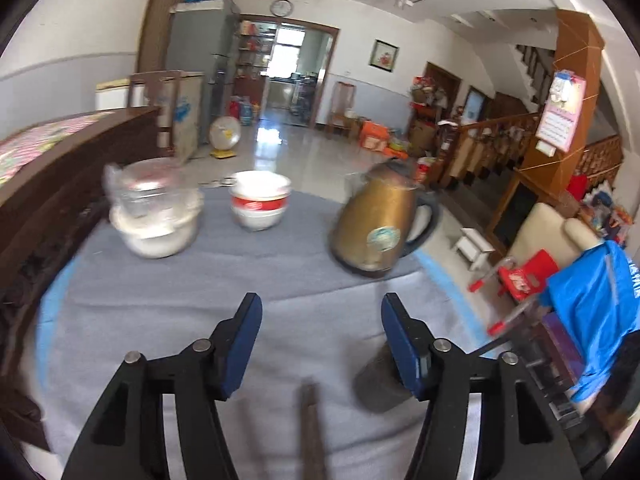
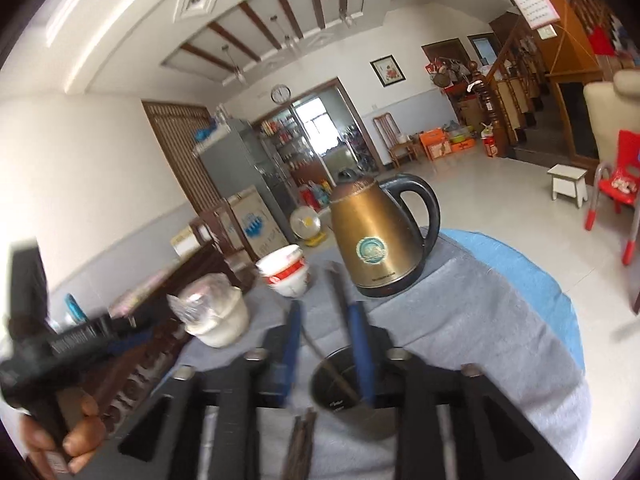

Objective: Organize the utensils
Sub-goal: 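Lower the chopstick into the grey cup and open the right gripper, then grasp another dark chopstick from the pile with the right gripper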

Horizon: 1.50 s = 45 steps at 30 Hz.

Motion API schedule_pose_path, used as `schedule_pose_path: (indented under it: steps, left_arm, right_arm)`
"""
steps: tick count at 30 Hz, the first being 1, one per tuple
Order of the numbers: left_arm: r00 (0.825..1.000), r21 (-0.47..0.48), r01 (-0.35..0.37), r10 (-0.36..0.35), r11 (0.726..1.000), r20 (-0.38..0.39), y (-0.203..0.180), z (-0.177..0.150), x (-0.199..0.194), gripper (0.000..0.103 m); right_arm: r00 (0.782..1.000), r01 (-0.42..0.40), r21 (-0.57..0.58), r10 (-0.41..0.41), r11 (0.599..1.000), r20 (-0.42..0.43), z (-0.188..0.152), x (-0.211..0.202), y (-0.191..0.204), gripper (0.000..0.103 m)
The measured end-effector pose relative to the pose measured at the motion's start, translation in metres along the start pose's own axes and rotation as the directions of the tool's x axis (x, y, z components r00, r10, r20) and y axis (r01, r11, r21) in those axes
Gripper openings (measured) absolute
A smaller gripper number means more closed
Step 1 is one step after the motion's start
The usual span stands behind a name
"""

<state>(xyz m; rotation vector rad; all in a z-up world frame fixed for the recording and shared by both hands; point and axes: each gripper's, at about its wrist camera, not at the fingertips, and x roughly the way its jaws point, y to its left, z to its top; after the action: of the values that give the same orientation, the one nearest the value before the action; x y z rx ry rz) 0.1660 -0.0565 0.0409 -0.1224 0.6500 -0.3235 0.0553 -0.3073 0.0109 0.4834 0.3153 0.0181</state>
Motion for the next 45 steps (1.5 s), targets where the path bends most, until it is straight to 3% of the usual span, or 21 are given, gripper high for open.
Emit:
schedule_pose_path:
  steps: [1, 2, 4, 7, 11, 14, 16, 18, 20, 24, 29, 33, 35, 38, 45]
  left_arm:
    - [1.0, -0.006, -0.023, 0.023, 1.0, -0.004, 0.011, -0.007, -0.004, 0.064]
    - [0.999, -0.015, -0.049, 0.049, 0.999, -0.015, 0.022, -0.016, -0.008, 0.064]
    - [0.991, -0.036, -0.117, 0.114, 0.992, -0.071, 0.048, -0.038, -0.007, 0.064]
    - [0.976, -0.079, -0.156, 0.141, 0.985, -0.164, 0.078, -0.066, 0.002, 0.064]
    - [0.948, -0.146, -0.168, 0.12, 0.975, -0.293, 0.109, -0.098, 0.02, 0.064]
    - [0.936, -0.157, -0.164, 0.103, 0.974, -0.337, 0.115, -0.108, 0.03, 0.064]
    - [0.932, -0.155, -0.163, 0.101, 0.974, -0.347, 0.115, -0.111, 0.034, 0.064]
    - [0.932, -0.155, -0.157, 0.095, 0.975, -0.351, 0.116, -0.112, 0.037, 0.064]
    - [0.929, -0.147, -0.153, 0.092, 0.977, -0.357, 0.114, -0.115, 0.039, 0.064]
    - [0.923, -0.118, -0.154, 0.1, 0.981, -0.371, 0.111, -0.118, 0.038, 0.064]
    - [0.921, -0.096, -0.138, 0.092, 0.986, -0.379, 0.107, -0.12, 0.041, 0.062]
    - [0.913, -0.113, -0.111, 0.057, 0.987, -0.403, 0.109, -0.121, 0.047, 0.049]
    - [0.908, -0.116, -0.102, 0.045, 0.988, -0.415, 0.108, -0.121, 0.052, 0.044]
    - [0.904, -0.116, -0.083, 0.026, 0.99, -0.427, 0.105, -0.121, 0.057, 0.04]
    - [0.889, -0.088, -0.08, 0.031, 0.993, -0.458, 0.093, -0.127, 0.066, 0.04]
  right_arm:
    - [1.0, -0.009, 0.009, 0.009, 1.0, 0.025, -0.004, -0.011, 0.001, 0.072]
    - [0.999, -0.012, 0.01, 0.011, 1.0, 0.046, -0.009, -0.018, 0.002, 0.074]
    - [0.997, -0.022, -0.009, 0.023, 1.0, 0.071, -0.019, -0.033, 0.009, 0.071]
    - [0.999, -0.036, -0.022, 0.037, 0.999, 0.031, -0.032, -0.038, 0.017, 0.044]
    - [1.0, 0.01, -0.039, -0.01, 0.999, 0.004, -0.041, -0.036, 0.023, 0.044]
    - [1.0, 0.0, -0.046, -0.001, 0.999, -0.026, -0.039, -0.033, 0.023, 0.044]
    - [0.994, -0.016, -0.052, 0.01, 0.999, -0.109, -0.042, -0.022, 0.027, 0.043]
    - [0.978, -0.059, -0.028, 0.052, 0.998, -0.202, -0.056, -0.005, 0.03, 0.041]
    - [0.958, -0.058, -0.045, 0.043, 0.997, -0.284, -0.072, 0.014, 0.035, 0.039]
    - [0.887, -0.065, -0.044, 0.038, 0.997, -0.46, -0.109, 0.063, 0.043, 0.026]
    - [0.817, -0.026, -0.026, 0.006, 0.999, -0.577, -0.136, 0.108, 0.043, 0.023]
    - [0.78, 0.003, -0.037, -0.025, 0.999, -0.625, -0.147, 0.128, 0.043, 0.016]
    - [0.768, 0.01, -0.049, -0.039, 0.999, -0.639, -0.152, 0.131, 0.046, 0.008]
    - [0.77, 0.013, -0.067, -0.053, 0.998, -0.636, -0.156, 0.131, 0.046, 0.002]
    - [0.78, 0.08, -0.127, -0.141, 0.989, -0.609, -0.149, 0.108, 0.016, 0.002]
